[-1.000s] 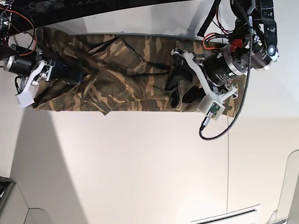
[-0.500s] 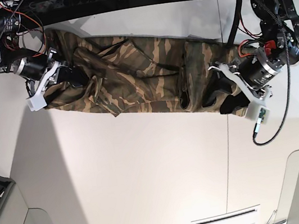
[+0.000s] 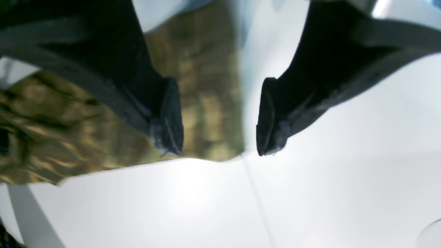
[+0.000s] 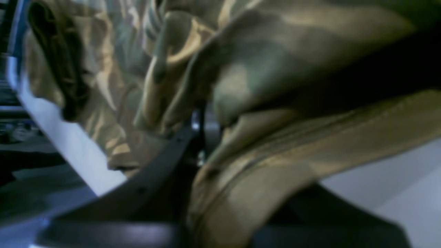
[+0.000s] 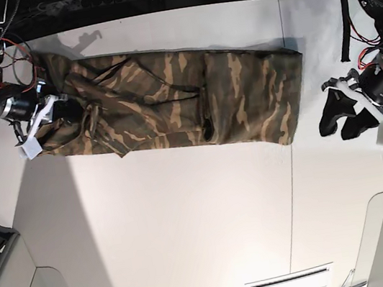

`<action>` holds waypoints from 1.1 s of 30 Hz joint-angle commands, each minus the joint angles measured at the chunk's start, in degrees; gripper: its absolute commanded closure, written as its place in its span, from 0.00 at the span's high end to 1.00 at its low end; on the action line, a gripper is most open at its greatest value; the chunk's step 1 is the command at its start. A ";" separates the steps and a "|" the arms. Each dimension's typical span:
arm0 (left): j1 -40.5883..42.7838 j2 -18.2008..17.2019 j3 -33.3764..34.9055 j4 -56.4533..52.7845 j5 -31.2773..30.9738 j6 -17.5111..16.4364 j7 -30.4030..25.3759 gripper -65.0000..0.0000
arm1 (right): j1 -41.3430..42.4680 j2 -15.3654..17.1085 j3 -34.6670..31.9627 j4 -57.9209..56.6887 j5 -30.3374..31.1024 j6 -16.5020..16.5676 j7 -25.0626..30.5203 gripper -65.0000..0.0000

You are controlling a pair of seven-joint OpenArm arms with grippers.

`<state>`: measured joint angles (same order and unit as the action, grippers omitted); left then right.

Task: Fold the T-shirt properly
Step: 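Grasp the strip with the right gripper and pull it toward the left gripper, then lift the strip end with the right gripper and fold it toward the left gripper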

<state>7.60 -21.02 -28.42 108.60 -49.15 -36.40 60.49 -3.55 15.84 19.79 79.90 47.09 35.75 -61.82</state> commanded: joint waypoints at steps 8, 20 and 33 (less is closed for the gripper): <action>5.99 -1.53 -0.42 0.98 -2.56 1.22 -0.63 0.57 | 1.36 10.84 0.61 3.32 1.81 -1.01 0.04 0.00; 16.46 -1.53 9.84 0.57 -3.56 1.11 -2.89 0.57 | 5.09 7.39 0.70 19.34 3.19 -1.73 -4.66 0.00; 14.97 4.04 19.85 -4.90 5.33 3.65 -9.99 0.57 | 8.02 -7.65 -8.57 28.96 -3.54 -1.73 -4.39 0.00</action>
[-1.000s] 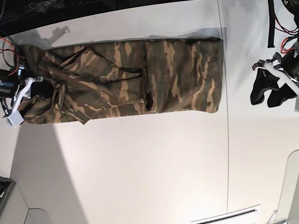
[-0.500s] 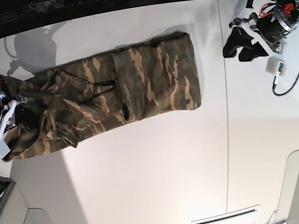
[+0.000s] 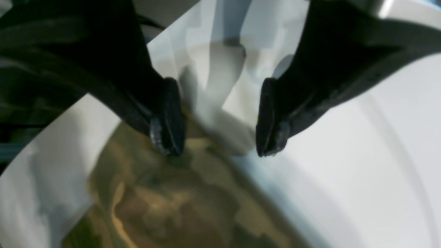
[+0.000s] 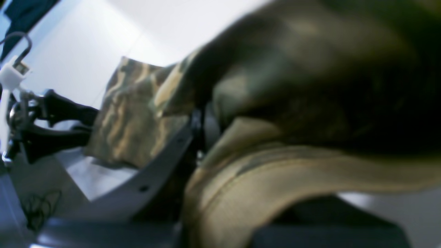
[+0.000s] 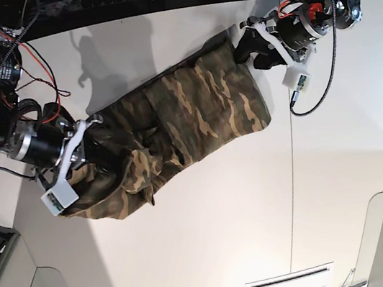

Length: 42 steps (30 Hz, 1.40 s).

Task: Fold the T-shirt properly
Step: 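Lift the strip end with the right gripper and fold it toward the left gripper, then lay the folded bundle down and grasp its edges with both grippers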

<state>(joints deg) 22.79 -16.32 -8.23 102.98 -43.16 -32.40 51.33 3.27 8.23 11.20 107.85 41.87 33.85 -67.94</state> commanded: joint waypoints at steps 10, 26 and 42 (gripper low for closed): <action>-0.28 0.15 -0.35 0.72 -0.68 -0.31 -0.98 0.57 | 3.37 -8.55 -22.71 0.87 -17.62 -1.07 6.73 0.00; 0.13 0.11 -11.28 1.05 -6.12 -3.08 5.60 0.57 | 4.83 -10.05 -48.37 -7.80 -32.15 -2.58 19.10 0.64; 0.44 -4.37 -37.62 3.56 -24.83 -7.60 13.53 0.09 | 12.96 -15.06 -44.83 -7.78 -29.00 -2.60 19.08 0.30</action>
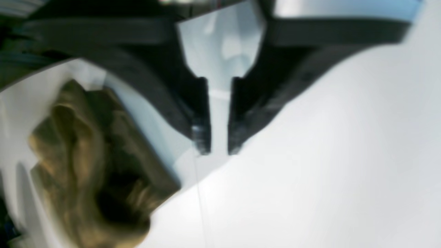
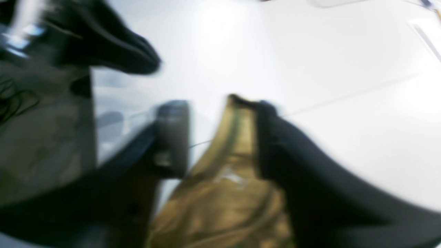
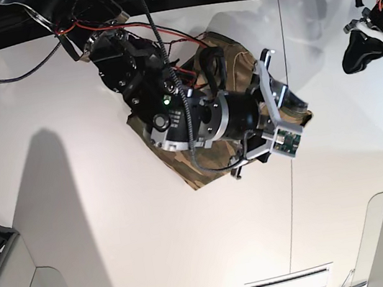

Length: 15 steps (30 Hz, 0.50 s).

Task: Fold the T-shirt properly
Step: 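Lay the folded bundle down and grasp its edges with both grippers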

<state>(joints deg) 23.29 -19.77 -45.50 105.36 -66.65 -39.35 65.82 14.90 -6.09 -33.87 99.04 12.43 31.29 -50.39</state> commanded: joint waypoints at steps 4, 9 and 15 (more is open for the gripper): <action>0.11 -1.22 -2.62 7.06 -6.14 -0.65 0.92 0.09 | 2.93 -0.74 6.86 1.01 0.44 -0.02 1.81 0.00; 0.70 -1.18 1.36 14.56 -7.45 -0.65 0.87 0.09 | 4.52 -0.72 16.37 0.79 0.66 -0.02 3.74 0.00; 0.63 -0.57 14.53 16.04 -2.86 -0.65 -3.21 0.09 | 6.97 -0.55 24.98 -4.70 0.66 0.00 6.08 0.00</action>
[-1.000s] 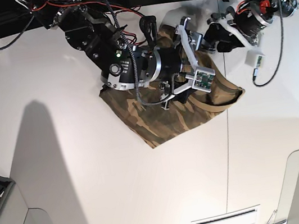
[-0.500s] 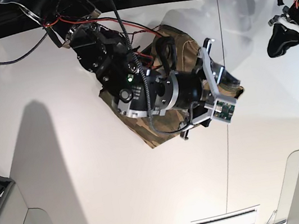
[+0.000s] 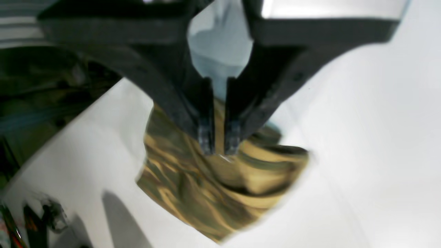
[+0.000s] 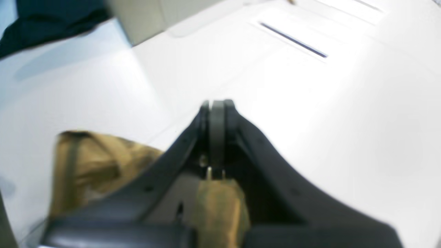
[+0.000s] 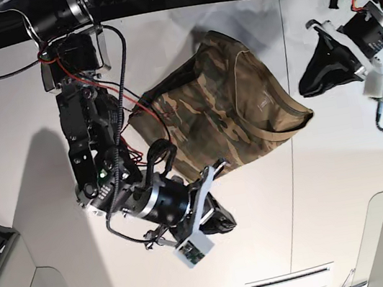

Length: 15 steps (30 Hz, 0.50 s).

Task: Fold the T-shirt properly
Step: 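Lay the folded bundle down and grasp its edges with both grippers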

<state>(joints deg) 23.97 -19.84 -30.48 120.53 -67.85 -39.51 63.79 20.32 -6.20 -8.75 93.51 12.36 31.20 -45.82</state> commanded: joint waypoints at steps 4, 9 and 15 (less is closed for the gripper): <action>-0.15 2.34 9.94 0.39 4.92 -0.49 -6.10 0.09 | 4.17 -0.46 2.89 -7.37 0.76 0.31 2.62 0.00; -0.15 6.25 19.37 -2.78 10.80 -0.49 -9.31 0.09 | 6.84 -0.48 2.47 -18.64 1.16 2.08 4.63 0.00; -1.36 7.65 24.22 -9.99 15.30 -0.49 -10.03 0.09 | 7.13 -0.11 2.40 -30.23 -0.15 2.08 10.14 0.00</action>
<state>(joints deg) 23.14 -11.90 -6.07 109.67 -51.51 -39.48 55.02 25.61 -6.00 -6.39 62.30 11.33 33.10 -37.21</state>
